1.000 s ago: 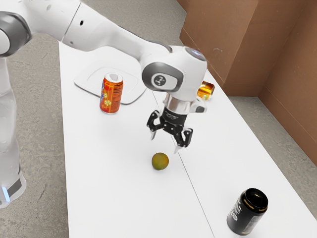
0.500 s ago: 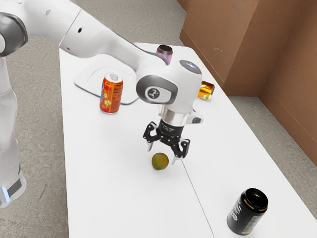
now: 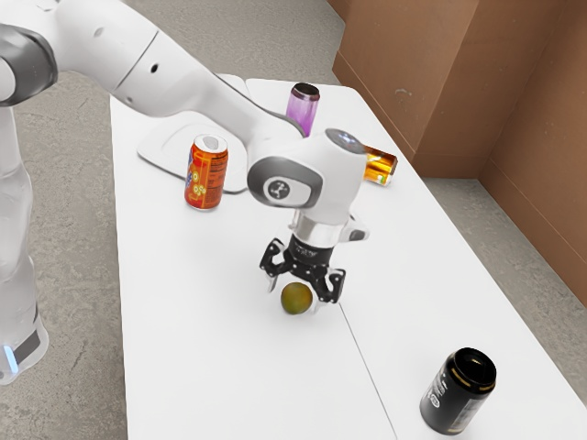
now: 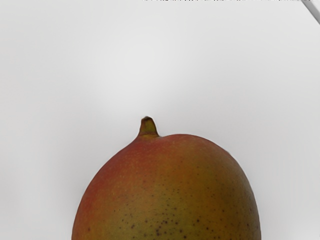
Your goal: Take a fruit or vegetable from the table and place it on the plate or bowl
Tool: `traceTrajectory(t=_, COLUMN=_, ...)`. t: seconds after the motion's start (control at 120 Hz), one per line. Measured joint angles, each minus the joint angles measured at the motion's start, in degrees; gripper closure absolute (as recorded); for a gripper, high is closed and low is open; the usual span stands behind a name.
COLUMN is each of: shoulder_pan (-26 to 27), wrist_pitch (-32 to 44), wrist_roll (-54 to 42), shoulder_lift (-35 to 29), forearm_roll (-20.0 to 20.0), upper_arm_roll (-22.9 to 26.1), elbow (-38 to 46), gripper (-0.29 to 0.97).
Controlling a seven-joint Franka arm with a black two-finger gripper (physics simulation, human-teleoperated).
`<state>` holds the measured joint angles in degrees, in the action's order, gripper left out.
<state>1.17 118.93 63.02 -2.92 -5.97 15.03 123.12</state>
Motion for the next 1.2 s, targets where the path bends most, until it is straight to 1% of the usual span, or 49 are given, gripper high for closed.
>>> traceTrajectory(t=0.167, shoulder_pan=0.0, wrist_pitch=0.5, wrist_roll=0.4, shoulder_lift=0.4, forearm_roll=0.0, upper_arm_roll=0.0, elbow=0.0, gripper=0.01)
traceTrajectory(t=0.317, shoulder_pan=-0.1, wrist_pitch=0.9, wrist_roll=-0.1, shoulder_lift=0.6, forearm_roll=0.3, upper_arm_roll=0.0, elbow=0.0, gripper=0.31)
traceTrajectory(t=0.4, shoulder_pan=0.0, wrist_pitch=1.0, wrist_roll=-0.3, shoulder_lift=0.6, forearm_roll=1.1, upper_arm_roll=0.0, elbow=0.0, gripper=0.40)
traceTrajectory(t=0.567, shoulder_pan=0.0, wrist_pitch=1.0, wrist_roll=-0.6, shoulder_lift=0.8, forearm_roll=1.8, upper_arm_roll=0.0, elbow=-0.1, gripper=0.39)
traceTrajectory(t=0.667, shoulder_pan=-0.1, wrist_pitch=0.9, wrist_roll=-0.7, shoulder_lift=0.3, forearm_roll=1.8, upper_arm_roll=0.0, elbow=-0.6, gripper=0.41)
traceTrajectory(t=0.833, shoulder_pan=-0.2, wrist_pitch=-4.0, wrist_roll=-0.9, shoulder_lift=-3.2, forearm_roll=1.5, upper_arm_roll=0.0, elbow=-8.8, gripper=0.41)
traceTrajectory(t=0.9, shoulder_pan=-0.4, wrist_pitch=-6.8, wrist_roll=-1.0, shoulder_lift=-5.1, forearm_roll=1.4, upper_arm_roll=0.0, elbow=-10.3, gripper=0.41)
traceTrajectory(t=0.95, shoulder_pan=-2.0, wrist_pitch=-9.4, wrist_roll=-1.0, shoulder_lift=-7.1, forearm_roll=1.6, upper_arm_roll=-0.1, elbow=-10.8, gripper=0.41)
traceTrajectory(t=1.033, shoulder_pan=-7.6, wrist_pitch=-14.0, wrist_roll=-1.0, shoulder_lift=-9.9, forearm_roll=2.3, upper_arm_roll=-0.1, elbow=-11.3, gripper=0.40)
traceTrajectory(t=1.117, shoulder_pan=-13.6, wrist_pitch=-17.9, wrist_roll=-1.2, shoulder_lift=-10.9, forearm_roll=3.2, upper_arm_roll=-0.1, elbow=-11.5, gripper=0.40)
traceTrajectory(t=1.2, shoulder_pan=-18.3, wrist_pitch=-20.7, wrist_roll=-1.4, shoulder_lift=-11.5, forearm_roll=4.0, upper_arm_roll=-0.1, elbow=-11.4, gripper=0.41)
